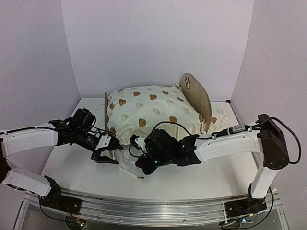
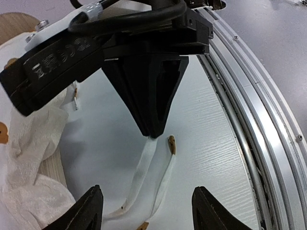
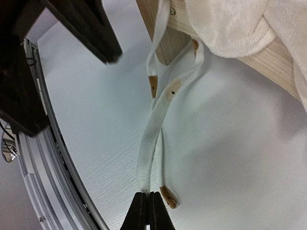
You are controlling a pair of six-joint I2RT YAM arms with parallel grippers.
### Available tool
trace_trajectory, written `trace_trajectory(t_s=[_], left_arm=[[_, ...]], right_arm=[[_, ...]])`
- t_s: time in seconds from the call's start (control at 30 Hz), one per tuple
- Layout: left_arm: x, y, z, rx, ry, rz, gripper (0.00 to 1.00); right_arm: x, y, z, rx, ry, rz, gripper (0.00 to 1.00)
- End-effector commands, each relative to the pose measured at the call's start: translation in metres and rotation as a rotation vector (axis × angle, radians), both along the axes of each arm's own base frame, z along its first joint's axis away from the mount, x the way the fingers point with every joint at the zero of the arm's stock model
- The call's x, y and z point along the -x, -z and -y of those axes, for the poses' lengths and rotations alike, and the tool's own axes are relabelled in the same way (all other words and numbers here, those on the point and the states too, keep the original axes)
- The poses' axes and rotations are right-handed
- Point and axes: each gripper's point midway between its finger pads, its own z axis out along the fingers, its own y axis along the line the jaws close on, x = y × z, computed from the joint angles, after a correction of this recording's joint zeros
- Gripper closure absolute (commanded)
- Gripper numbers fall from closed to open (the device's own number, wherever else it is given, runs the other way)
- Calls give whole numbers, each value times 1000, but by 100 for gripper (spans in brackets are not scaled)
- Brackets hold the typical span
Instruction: Set up the pet bed
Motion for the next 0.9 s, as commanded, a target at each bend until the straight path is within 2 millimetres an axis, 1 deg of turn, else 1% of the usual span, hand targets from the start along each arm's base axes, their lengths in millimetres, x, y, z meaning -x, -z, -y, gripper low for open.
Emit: trace_trajectory(t_s=[0.0, 0.13, 0.27, 0.33, 0.43, 0.47, 0.53, 0.6, 0.67, 0.77, 0.8, 0.83, 0.87], left_arm=[[-3, -19, 21, 71, 22, 59, 34], [1, -5, 27, 39, 40, 31, 35], [-4, 0, 30, 35, 15, 30, 39], [-9, -2, 31, 36, -8, 37, 46], [-11, -1, 31, 33, -18, 45, 60], [-11, -2, 31, 34, -16, 47, 67], [-11, -4, 31, 36, -18, 47, 87], [-11, -5, 30, 33, -22, 47, 97], [-12, -3, 29, 24, -34, 44, 100], [-16, -7, 28, 21, -73, 30, 100], [-18, -9, 27, 16, -92, 24, 100], [-20, -9, 25, 7, -109, 26, 100], [-21, -8, 23, -4, -120, 28, 100]], right_arm=[[9, -47, -22, -173, -58, -3, 100], [11, -66, -27, -233, -80, 13, 100], [14, -77, -28, -279, -97, 16, 100], [15, -80, -27, -299, -97, 20, 100], [17, -84, -27, -311, -104, 22, 100], [17, -84, -28, -312, -105, 23, 100], [15, -84, -28, -312, -100, 25, 100], [14, -83, -28, -309, -96, 30, 100], [14, -84, -29, -312, -98, 34, 100], [9, -80, -26, -297, -73, 42, 100], [5, -72, -21, -266, -45, 50, 97], [0, -60, -14, -222, -11, 65, 88], [-8, -43, -4, -160, 34, 88, 76]])
